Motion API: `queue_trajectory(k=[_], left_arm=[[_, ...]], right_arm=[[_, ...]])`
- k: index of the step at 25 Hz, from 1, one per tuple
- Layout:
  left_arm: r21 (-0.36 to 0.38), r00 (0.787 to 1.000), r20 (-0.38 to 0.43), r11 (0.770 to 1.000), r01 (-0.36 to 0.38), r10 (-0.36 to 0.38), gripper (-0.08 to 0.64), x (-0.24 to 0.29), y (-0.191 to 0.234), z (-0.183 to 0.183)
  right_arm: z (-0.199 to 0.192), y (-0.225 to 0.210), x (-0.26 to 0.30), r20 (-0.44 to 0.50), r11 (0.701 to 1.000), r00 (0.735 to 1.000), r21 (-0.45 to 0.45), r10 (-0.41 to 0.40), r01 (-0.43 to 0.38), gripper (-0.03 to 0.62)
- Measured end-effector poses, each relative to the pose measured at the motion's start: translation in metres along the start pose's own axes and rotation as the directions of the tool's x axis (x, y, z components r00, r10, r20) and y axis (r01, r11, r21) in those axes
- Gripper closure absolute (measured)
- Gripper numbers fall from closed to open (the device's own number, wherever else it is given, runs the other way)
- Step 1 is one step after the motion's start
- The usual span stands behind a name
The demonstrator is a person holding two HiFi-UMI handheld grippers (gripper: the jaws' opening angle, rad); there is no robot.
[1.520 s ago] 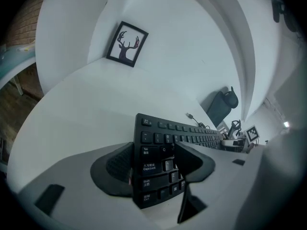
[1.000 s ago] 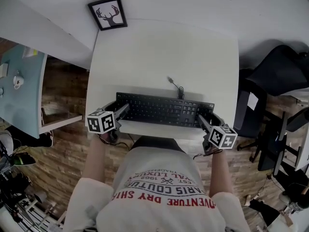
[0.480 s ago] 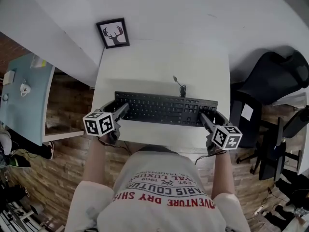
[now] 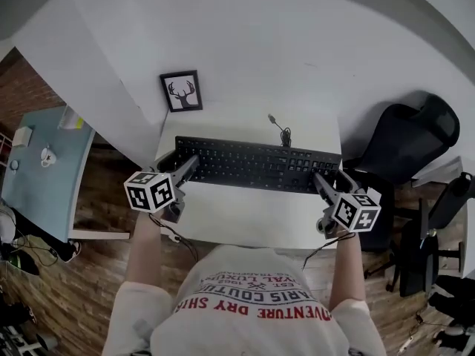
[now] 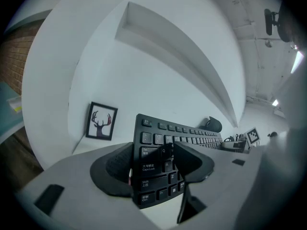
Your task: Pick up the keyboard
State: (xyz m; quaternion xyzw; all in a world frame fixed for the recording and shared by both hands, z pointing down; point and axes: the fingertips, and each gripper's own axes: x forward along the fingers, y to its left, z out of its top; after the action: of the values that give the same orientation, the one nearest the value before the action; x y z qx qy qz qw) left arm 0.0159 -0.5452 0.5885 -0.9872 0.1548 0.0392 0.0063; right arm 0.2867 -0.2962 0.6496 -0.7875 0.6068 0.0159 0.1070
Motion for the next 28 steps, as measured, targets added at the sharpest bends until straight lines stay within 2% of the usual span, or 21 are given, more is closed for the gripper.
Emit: queue_trajectory(k=[8, 15, 19, 28], left_arm=[[0.085, 0.99, 0.135, 0.996, 0.018, -0.03, 0.291, -0.019, -0.022, 0.074], [0.138, 0.975, 0.215, 0.99, 0.019, -0.049, 0.291, -0.031, -0.035, 0.12], [0.153, 0.971, 0.234, 0.988, 0.019, -0.055, 0.291, -0.036, -0.04, 0.131], [0.146, 0.971, 0.234, 0.989, 0.008, -0.042, 0.291, -0.034, -0.039, 0.126]], right_arm=[[0.071, 0.02, -0.017, 0.123, 0.997, 0.992, -0.07, 0.021, -0.012, 0.291], [0.116, 0.032, -0.027, 0.198, 0.994, 0.979, -0.111, 0.038, -0.016, 0.291], [0.126, 0.035, -0.031, 0.217, 0.993, 0.975, -0.118, 0.042, -0.016, 0.291], [0.123, 0.033, -0.03, 0.207, 0.993, 0.977, -0.117, 0.042, -0.018, 0.291]])
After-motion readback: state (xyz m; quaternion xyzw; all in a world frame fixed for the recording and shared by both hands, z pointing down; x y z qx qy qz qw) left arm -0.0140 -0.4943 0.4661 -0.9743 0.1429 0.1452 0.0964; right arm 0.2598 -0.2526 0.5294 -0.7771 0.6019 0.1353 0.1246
